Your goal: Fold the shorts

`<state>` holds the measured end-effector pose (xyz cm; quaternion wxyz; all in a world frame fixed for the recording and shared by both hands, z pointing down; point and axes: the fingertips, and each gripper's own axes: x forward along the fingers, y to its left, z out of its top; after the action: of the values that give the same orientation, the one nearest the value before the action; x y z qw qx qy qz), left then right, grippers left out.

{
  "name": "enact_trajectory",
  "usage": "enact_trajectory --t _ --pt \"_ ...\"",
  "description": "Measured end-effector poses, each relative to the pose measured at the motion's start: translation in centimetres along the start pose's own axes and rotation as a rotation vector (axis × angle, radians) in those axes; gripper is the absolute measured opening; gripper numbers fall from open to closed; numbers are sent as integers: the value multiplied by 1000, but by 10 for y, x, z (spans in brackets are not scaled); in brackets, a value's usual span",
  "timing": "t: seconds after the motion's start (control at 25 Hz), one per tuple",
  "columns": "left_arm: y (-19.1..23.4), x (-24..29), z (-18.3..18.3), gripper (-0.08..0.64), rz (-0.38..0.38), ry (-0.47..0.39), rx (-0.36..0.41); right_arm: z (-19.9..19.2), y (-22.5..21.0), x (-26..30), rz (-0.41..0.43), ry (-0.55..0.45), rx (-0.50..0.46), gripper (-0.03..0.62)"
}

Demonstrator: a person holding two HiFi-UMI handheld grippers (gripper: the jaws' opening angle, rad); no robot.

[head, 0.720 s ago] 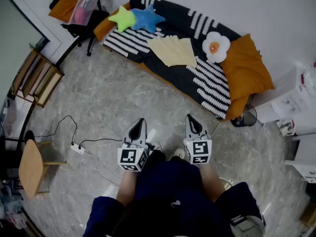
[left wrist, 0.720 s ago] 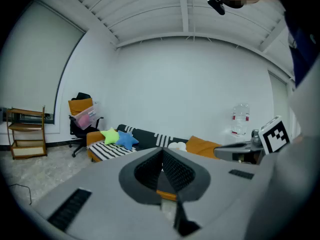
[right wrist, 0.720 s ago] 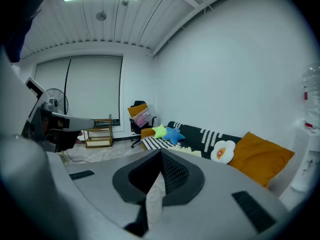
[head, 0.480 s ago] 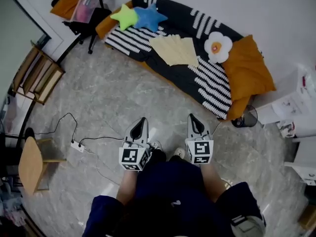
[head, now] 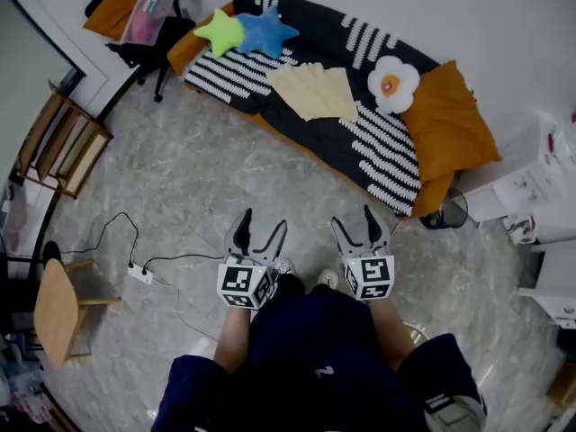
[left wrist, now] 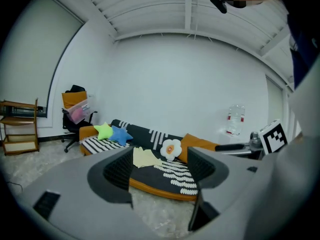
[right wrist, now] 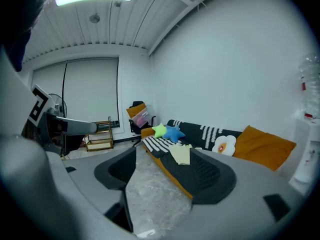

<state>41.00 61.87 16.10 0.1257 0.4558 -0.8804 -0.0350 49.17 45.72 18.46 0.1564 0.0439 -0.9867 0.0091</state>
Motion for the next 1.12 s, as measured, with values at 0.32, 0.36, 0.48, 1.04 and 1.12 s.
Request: enact_trajectory --t 0.32,0.36,0.48,1.04,1.12 --pt "22 15 -4 331 -94 49 29 -6 8 6 -61 40 -27 373" --pt "25 17 -3 331 -109 48 24 -5 9 8 -69 41 -26 371" --pt "33 24 1 331 -132 36 9 -3 12 14 -97 41 -22 366" --pt "63 55 5 330 -120 75 10 -13 16 52 -98 67 17 342" --pt "69 66 8 330 -99 70 9 -11 13 69 -65 73 14 336"
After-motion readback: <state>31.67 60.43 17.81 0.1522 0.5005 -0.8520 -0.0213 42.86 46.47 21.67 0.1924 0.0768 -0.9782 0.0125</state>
